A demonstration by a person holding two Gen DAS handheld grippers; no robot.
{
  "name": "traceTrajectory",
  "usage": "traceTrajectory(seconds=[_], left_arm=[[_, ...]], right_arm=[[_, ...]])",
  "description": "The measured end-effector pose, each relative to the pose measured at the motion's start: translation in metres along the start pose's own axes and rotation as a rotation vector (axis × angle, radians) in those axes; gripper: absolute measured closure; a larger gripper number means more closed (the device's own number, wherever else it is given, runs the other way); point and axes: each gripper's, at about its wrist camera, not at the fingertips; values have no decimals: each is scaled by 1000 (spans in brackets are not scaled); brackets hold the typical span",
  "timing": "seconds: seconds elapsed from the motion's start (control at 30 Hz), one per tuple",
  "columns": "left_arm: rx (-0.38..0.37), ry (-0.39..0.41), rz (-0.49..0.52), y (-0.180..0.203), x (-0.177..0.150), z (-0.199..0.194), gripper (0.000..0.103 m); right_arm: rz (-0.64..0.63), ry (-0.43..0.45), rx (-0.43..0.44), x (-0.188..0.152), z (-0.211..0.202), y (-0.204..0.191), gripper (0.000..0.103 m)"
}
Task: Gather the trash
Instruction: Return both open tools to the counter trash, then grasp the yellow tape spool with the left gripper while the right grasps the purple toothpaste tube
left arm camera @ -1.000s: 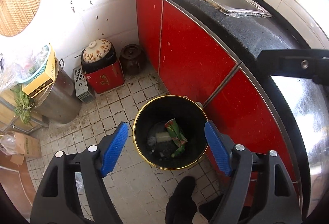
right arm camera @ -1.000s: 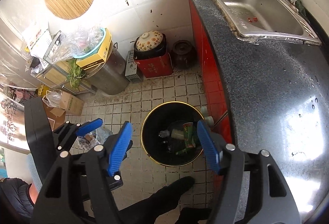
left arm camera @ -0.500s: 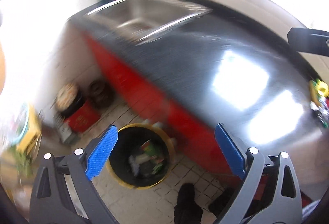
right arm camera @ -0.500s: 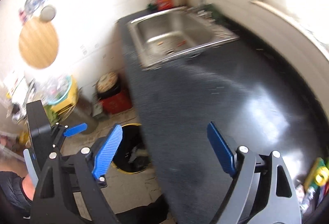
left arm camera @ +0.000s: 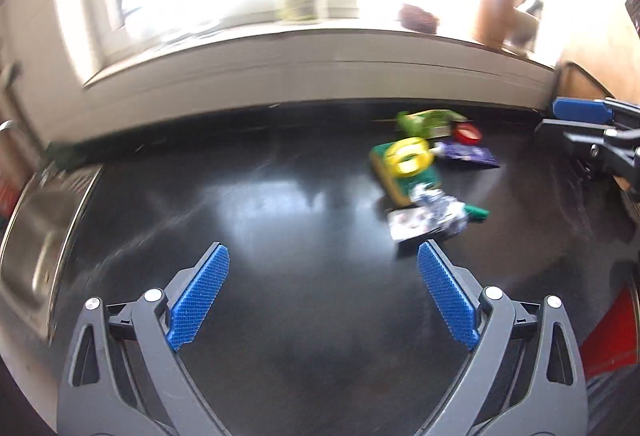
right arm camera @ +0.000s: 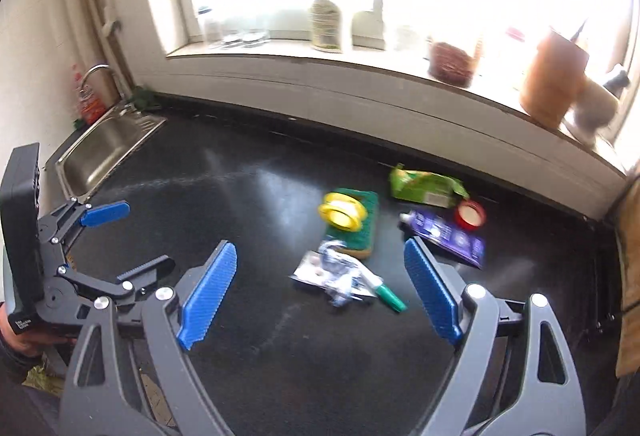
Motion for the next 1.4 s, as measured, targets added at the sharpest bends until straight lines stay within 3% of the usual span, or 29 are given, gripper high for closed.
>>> traceTrajectory(seconds=[0.23, 0.57, 0.83, 1.0, 1.13, 1.27, 1.4], left_arm=[[-83, 13, 122, 52, 39, 26, 10], [-95, -23, 187, 56, 60, 69, 10], [-96, -57, 314, 54, 71, 142, 11], [-137, -83, 327, 47, 80, 181, 12], [-176, -80, 355, 49, 91, 199, 16], [-217, -66, 360, 52, 106, 211, 29], [-262, -94, 314, 52, 114, 225, 53]], right_arm=[[127, -9, -72, -24, -14, 91, 20], [155, -49, -38, -21, 5, 118, 20], [92, -135, -25, -8, 70, 148, 20], [57, -217, -6, -4, 130, 162, 20], [-3, -272, 1, -3, 172, 168, 20], [-97, -299, -7, 5, 207, 176, 26], [-159, -280, -10, 16, 225, 183, 31]])
Point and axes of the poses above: each gripper's, at about its wrist camera, not at the fingertips, and z roughly the way its jaws point, y to its right, x to its top, and after that the axes turned 10 degrees about z, right-handed
